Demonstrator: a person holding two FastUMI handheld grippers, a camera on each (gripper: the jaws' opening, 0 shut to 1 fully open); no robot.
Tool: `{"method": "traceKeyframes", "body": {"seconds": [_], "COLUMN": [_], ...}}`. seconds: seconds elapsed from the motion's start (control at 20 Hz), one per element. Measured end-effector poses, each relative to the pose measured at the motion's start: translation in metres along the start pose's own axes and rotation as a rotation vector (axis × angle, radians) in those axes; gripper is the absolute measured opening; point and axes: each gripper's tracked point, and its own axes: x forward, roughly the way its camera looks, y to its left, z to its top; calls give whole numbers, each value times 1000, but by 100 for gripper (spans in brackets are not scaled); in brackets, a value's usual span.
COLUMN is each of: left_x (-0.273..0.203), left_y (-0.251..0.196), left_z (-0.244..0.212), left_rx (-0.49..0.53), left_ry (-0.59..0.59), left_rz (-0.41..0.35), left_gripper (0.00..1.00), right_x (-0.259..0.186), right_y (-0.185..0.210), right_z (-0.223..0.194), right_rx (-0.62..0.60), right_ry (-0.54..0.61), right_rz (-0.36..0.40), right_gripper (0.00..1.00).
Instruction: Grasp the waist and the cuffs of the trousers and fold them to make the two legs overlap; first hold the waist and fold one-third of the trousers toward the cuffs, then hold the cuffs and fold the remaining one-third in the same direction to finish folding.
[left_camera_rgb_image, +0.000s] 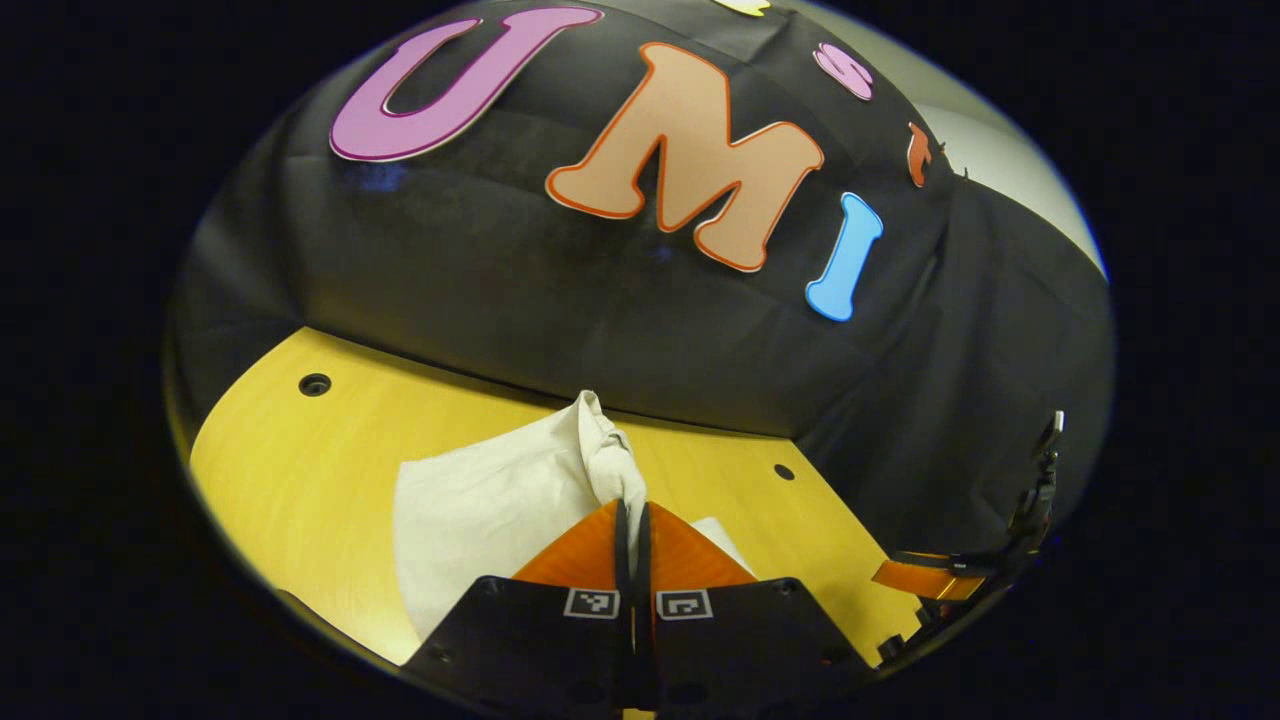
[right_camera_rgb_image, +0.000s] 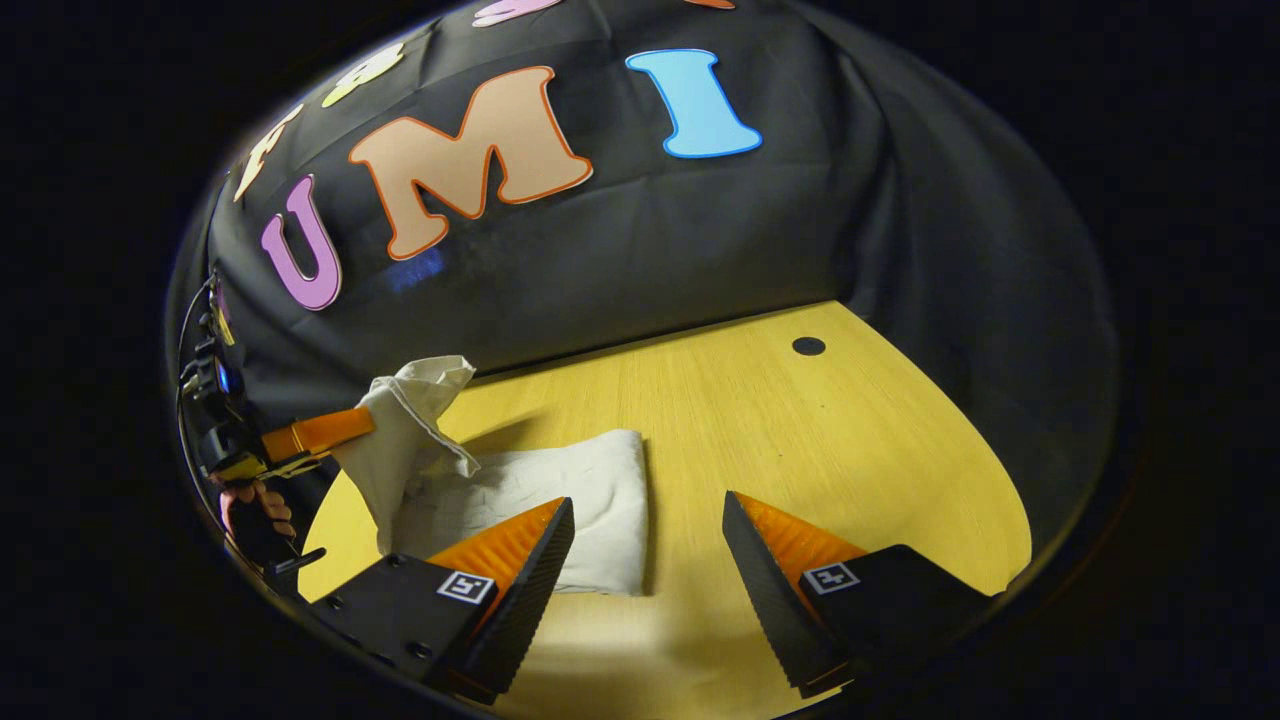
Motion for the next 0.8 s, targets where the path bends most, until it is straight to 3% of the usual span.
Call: {"method": "traceKeyframes", "body": {"seconds": [0.45,0.65,0.8], "left_x": [28,24,17], "left_y": [-110,-132,-133], "left_z": [-41,-62,-58], "left_rx": [108,189,206], "left_ry": [59,78,51], "left_rz": [-116,-162,-157], "left_gripper": [0,11,82], "right_x": [-15,-21,-23], "right_y": [-57,-65,-62], "right_z": [11,19,17], "right_rx": [-3,-6,-10], "right_ry": [-14,-29,-32], "right_rz": [-20,-18,-9], "right_gripper": [96,96,96]}}
